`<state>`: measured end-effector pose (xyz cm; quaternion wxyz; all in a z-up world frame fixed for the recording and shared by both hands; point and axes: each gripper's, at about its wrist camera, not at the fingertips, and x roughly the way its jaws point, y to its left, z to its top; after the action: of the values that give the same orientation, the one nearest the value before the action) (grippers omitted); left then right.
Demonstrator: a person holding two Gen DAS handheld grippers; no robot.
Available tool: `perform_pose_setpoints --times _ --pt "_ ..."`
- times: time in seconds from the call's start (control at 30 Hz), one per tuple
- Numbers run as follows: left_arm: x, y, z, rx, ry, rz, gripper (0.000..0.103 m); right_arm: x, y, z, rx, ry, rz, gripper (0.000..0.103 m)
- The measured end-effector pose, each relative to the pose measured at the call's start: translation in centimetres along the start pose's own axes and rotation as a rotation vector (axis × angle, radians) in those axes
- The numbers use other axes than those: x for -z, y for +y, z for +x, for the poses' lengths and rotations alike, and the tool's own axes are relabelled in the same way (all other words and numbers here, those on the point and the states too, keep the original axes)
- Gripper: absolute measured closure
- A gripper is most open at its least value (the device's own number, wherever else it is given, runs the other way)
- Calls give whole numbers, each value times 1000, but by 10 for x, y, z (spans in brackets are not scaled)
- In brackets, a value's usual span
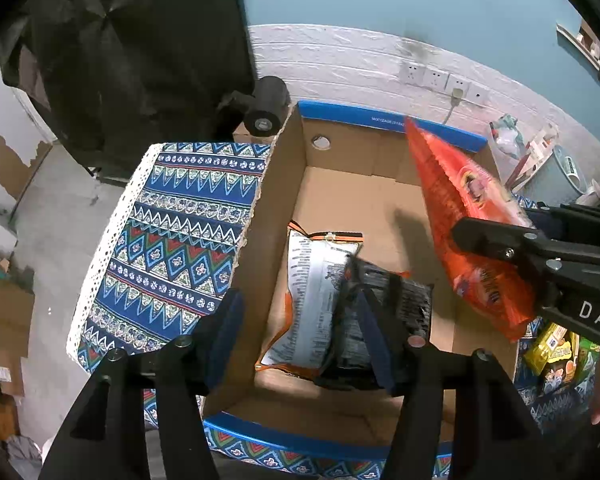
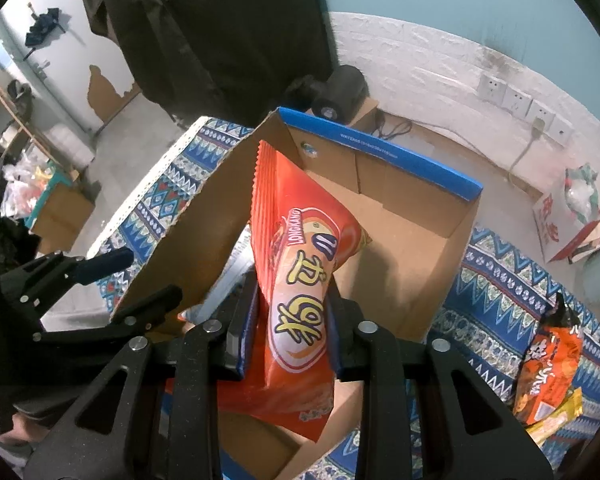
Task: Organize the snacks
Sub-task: 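Carry both bags into the cardboard box and open both tools, then move both tools back over the remaining snack pile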
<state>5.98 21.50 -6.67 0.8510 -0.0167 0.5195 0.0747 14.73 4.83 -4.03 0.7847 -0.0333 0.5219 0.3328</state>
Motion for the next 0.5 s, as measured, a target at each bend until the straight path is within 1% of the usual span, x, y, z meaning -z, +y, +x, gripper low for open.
perform_pose_setpoints --times 0.07,0.1,0.13,0.2,0.23,0.27,0.33,0.4,0.5 --pt "0 -1 0 0 0 -1 43 0 0 -1 3 -2 0 69" --pt "0 0 0 2 1 -1 43 1 0 -2 1 -4 0 64" --pt "0 -1 0 3 2 0 43 2 -1 -3 4 -8 2 56" --pt "-1 -4 -1 4 2 5 43 3 -3 -7 10 -19 6 44" --pt "-1 -5 -1 4 2 8 42 4 -5 -10 14 -26 12 41" --pt "-1 -7 -2 6 1 12 41 4 -7 -12 17 -28 17 40" --pt "-1 -12 -3 9 -2 20 39 6 -11 -16 26 -31 29 33" --pt "-1 -17 -4 14 -4 29 39 9 -18 -21 40 -33 42 28" --pt "0 -25 -5 19 -4 47 39 15 -27 -27 76 -35 63 25"
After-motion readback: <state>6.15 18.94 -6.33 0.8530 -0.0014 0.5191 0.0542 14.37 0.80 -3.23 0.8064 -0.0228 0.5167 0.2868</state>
